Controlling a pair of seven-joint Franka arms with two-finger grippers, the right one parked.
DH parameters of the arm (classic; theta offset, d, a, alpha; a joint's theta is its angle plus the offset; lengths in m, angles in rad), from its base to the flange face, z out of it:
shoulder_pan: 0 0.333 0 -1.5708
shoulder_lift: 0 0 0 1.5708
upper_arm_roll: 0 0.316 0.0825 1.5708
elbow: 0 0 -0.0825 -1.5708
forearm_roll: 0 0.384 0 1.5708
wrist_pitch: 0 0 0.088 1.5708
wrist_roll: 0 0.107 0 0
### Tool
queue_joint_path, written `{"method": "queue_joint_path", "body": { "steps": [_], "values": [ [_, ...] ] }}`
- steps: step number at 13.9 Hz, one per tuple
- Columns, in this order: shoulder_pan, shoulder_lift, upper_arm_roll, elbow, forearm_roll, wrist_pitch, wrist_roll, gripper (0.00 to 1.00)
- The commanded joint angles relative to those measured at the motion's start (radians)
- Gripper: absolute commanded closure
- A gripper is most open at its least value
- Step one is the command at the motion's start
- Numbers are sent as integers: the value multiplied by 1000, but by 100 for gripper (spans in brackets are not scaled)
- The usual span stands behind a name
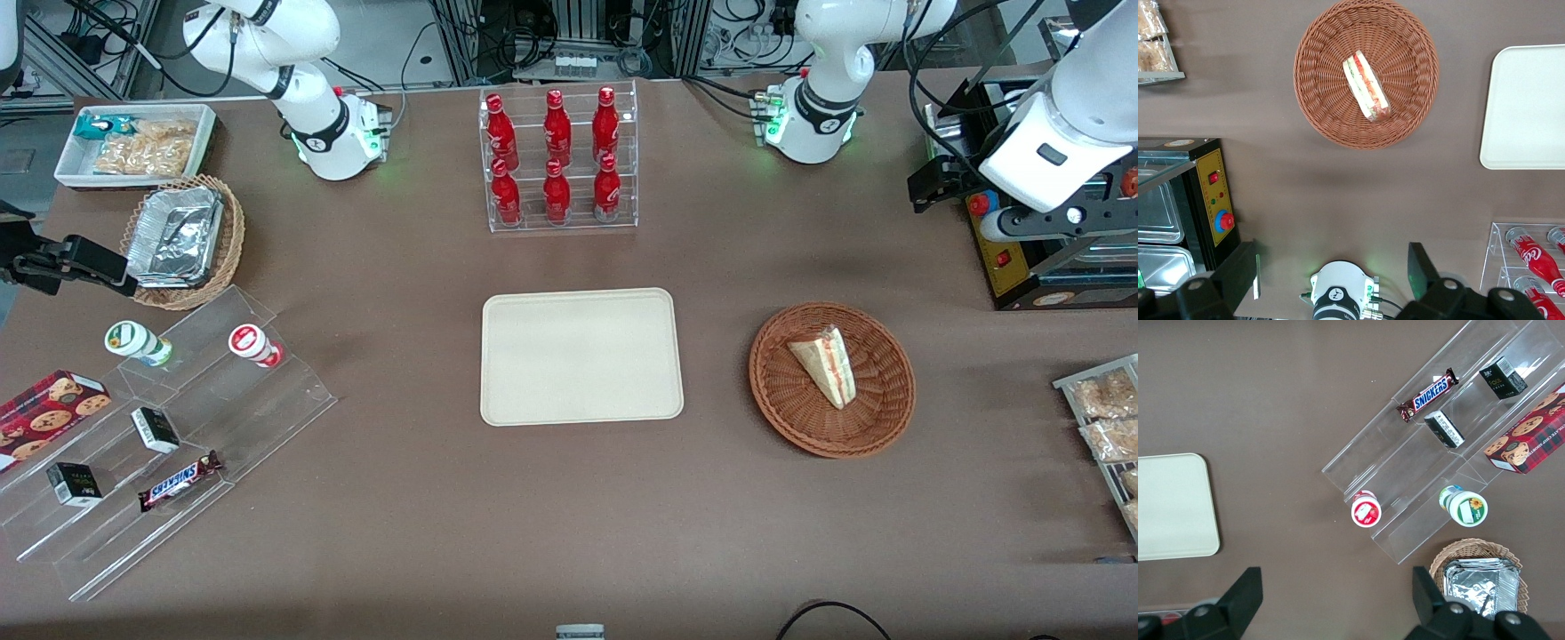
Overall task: Place sandwich from basket to tray
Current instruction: 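Move the left gripper down over the wrapped sandwich in the wicker basket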
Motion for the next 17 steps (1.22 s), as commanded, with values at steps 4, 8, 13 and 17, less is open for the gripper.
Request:
{"method": "queue_joint_path", "body": {
  "steps": [4, 8, 13, 17],
  "values": [
    [-1, -12, 4, -26, -16, 8, 11, 0],
    [1, -6, 9, -133, -7, 94, 13, 0],
    [21, -1, 12, -373, -10, 322, -54, 0],
    [18, 31, 17, -527, -16, 537, -192, 0]
  ]
}}
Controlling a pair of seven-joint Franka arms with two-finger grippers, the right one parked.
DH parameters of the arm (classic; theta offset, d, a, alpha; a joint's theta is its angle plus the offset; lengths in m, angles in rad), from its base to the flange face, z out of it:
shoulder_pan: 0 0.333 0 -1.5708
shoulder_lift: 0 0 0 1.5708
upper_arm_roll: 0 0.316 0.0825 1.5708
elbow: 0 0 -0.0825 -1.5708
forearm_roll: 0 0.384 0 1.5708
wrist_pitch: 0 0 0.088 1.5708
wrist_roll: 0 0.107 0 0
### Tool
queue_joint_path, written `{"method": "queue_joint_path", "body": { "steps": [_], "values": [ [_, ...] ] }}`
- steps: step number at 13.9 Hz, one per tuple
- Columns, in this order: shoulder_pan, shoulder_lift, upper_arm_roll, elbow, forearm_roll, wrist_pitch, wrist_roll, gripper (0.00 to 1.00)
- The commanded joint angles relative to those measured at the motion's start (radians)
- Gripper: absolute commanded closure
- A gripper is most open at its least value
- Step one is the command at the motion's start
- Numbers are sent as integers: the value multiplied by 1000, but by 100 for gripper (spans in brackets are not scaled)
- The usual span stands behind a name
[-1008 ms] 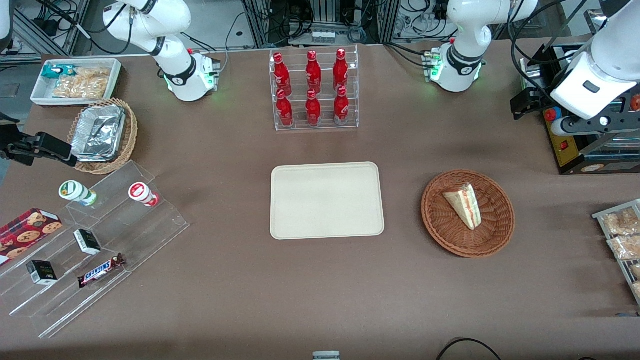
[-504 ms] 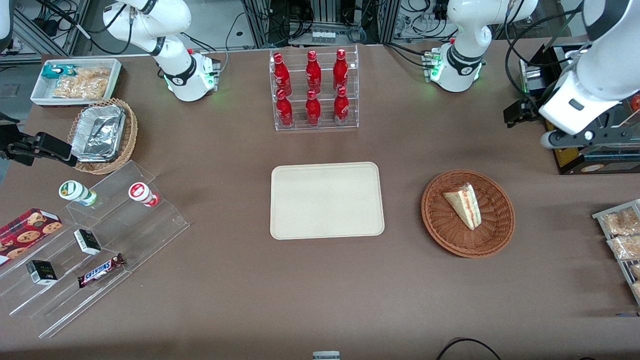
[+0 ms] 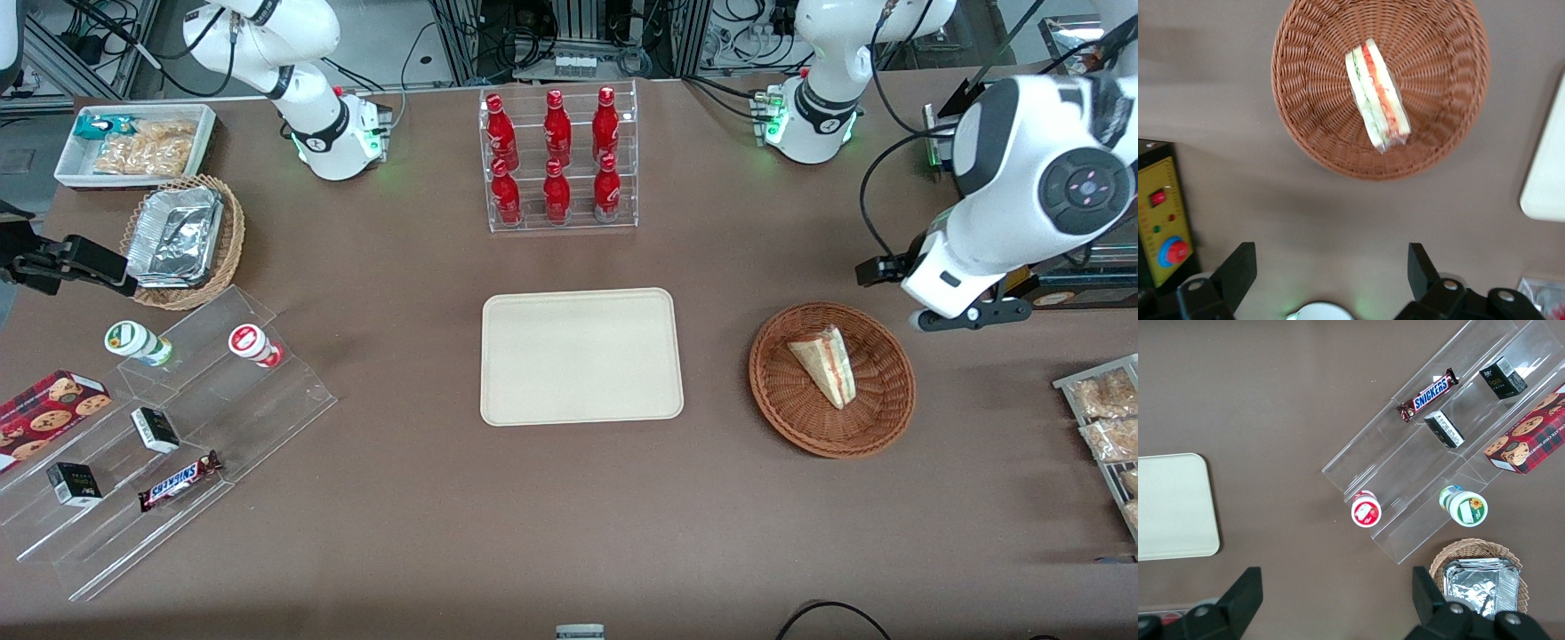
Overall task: Place sandwich from basket to tray
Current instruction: 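Move the left gripper down over the wrapped sandwich in the wicker basket, then close the left gripper on the sandwich's wrapped edge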
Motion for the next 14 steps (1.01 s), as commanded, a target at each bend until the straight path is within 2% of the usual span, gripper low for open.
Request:
{"method": "queue_joint_path", "body": {
  "steps": [1, 5, 10, 14],
  "values": [
    [1, 4, -4, -109, -14, 168, -155, 0],
    [-7, 84, -4, -126, -16, 333, -240, 0],
    [-38, 186, -4, -127, -14, 459, -449, 0],
    [-38, 219, -2, -184, -7, 511, -458, 0]
  ]
}}
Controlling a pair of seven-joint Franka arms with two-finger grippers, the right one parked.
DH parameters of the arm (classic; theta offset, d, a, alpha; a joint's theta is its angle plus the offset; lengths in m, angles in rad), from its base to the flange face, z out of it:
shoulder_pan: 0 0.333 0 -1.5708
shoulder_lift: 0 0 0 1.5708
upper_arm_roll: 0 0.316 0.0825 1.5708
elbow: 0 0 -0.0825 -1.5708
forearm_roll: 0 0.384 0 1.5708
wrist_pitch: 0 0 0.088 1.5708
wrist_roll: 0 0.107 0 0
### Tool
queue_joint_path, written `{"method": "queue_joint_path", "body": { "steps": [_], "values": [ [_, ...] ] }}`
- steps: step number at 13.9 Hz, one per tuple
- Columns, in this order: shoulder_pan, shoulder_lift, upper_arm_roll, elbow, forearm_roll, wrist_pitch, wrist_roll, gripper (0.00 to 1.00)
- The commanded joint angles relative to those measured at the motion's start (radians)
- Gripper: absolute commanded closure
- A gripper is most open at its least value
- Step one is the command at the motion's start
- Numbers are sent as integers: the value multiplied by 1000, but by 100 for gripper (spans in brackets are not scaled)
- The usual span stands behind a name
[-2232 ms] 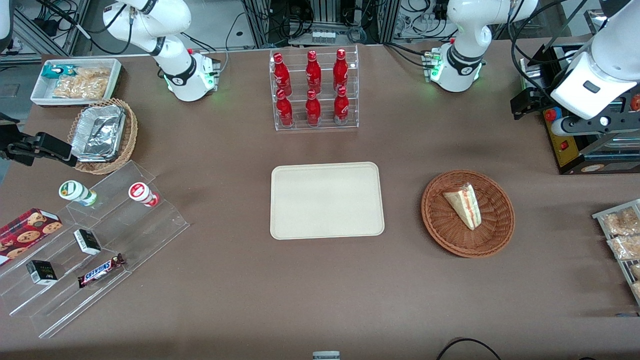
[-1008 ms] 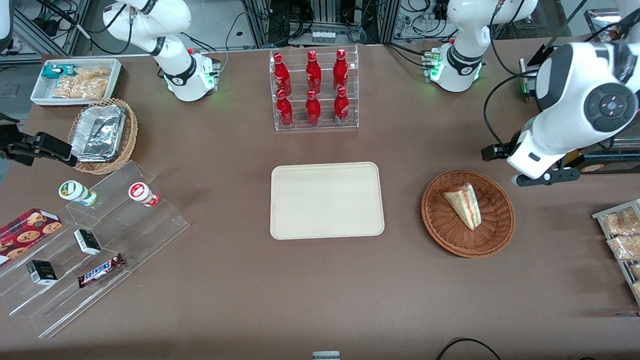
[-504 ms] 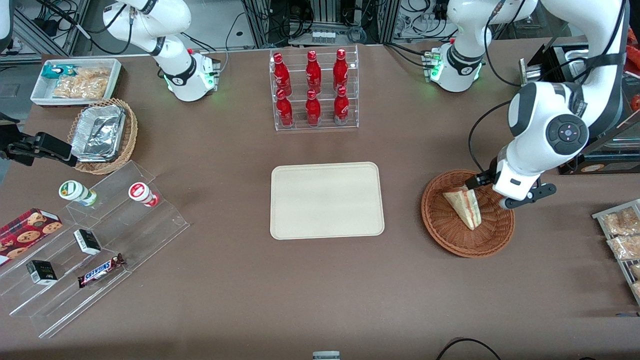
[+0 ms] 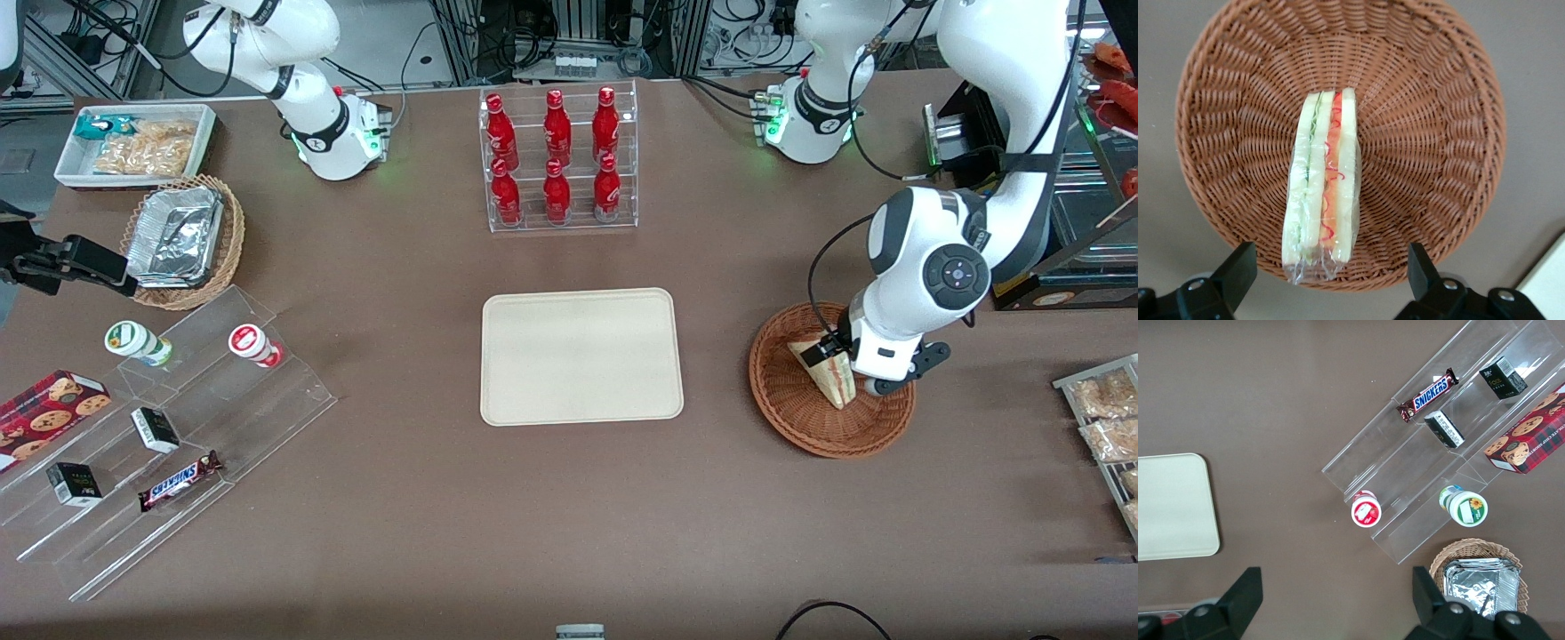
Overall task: Place sandwich from basket to tray
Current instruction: 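Close the left gripper on the sandwich's wrapped edge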
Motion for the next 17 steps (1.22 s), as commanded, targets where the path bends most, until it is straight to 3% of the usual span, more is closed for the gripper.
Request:
{"method": "queue_joint_path", "body": {
  "steps": [1, 11, 17],
  "values": [
    [-2, 17, 3, -47, 0, 56, -18, 0],
    [3, 67, 30, -64, -3, 129, -20, 0],
    [0, 74, 30, -67, -2, 129, -20, 31]
  ]
}}
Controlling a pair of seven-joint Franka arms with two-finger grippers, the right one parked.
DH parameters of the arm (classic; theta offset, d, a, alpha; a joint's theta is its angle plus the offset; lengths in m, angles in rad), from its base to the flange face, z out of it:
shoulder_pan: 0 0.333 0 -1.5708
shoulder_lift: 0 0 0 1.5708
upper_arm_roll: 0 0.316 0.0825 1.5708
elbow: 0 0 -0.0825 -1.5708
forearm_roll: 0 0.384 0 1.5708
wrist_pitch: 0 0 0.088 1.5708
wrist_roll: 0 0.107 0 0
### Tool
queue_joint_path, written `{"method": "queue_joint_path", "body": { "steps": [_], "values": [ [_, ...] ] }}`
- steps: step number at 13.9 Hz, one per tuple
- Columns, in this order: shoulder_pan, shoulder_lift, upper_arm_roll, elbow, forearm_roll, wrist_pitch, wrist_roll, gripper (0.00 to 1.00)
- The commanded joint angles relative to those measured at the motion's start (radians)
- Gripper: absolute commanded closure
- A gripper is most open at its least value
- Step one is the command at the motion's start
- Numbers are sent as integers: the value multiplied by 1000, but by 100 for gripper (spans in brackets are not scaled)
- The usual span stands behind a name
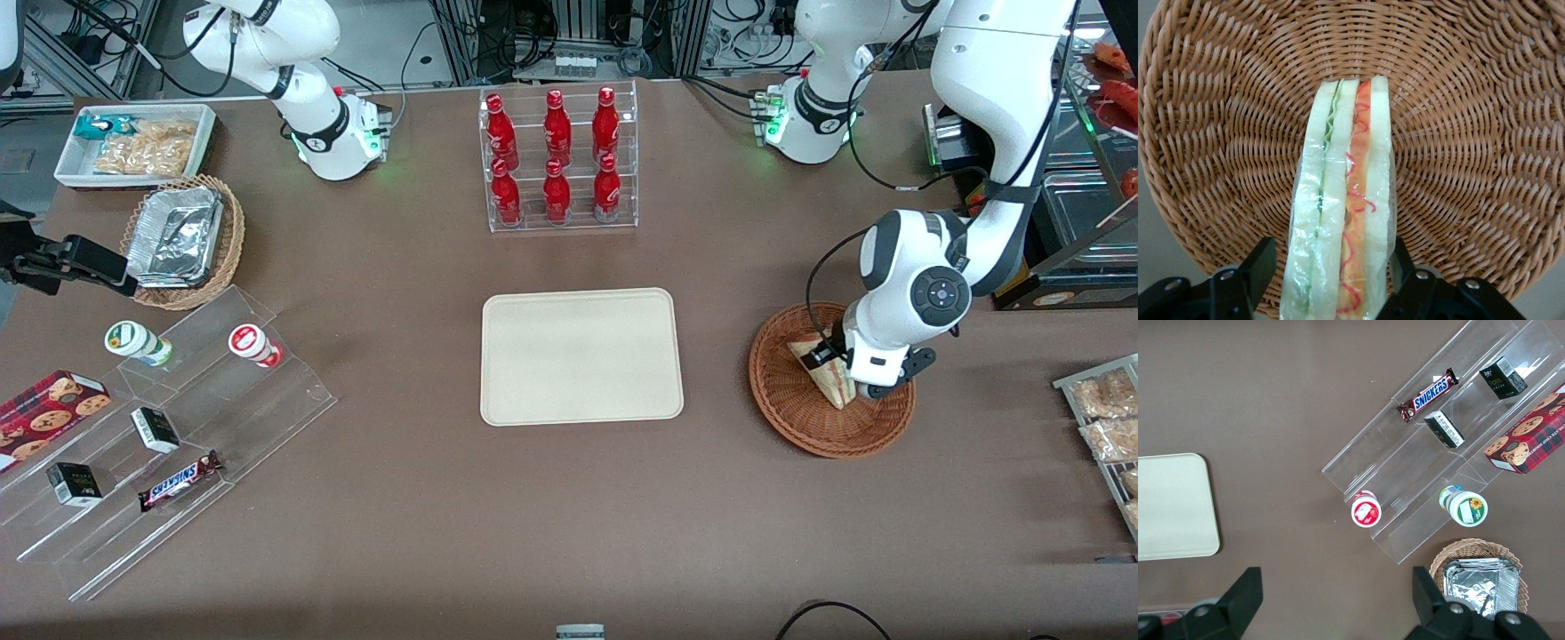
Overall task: Place sandwich from basket to tray
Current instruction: 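Close the left gripper on the sandwich's wrapped edge, then lift the sandwich and carry it toward the cream tray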
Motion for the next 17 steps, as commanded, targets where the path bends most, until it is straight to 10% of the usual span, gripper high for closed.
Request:
{"method": "queue_joint_path", "body": {
  "steps": [1, 6, 17],
  "values": [
    [-4, 4, 0, -10, 0, 18, -12, 35],
    [-5, -8, 0, -10, 1, 13, -8, 86],
    [-28, -45, -198, 148, 4, -48, 61, 89]
  ]
}}
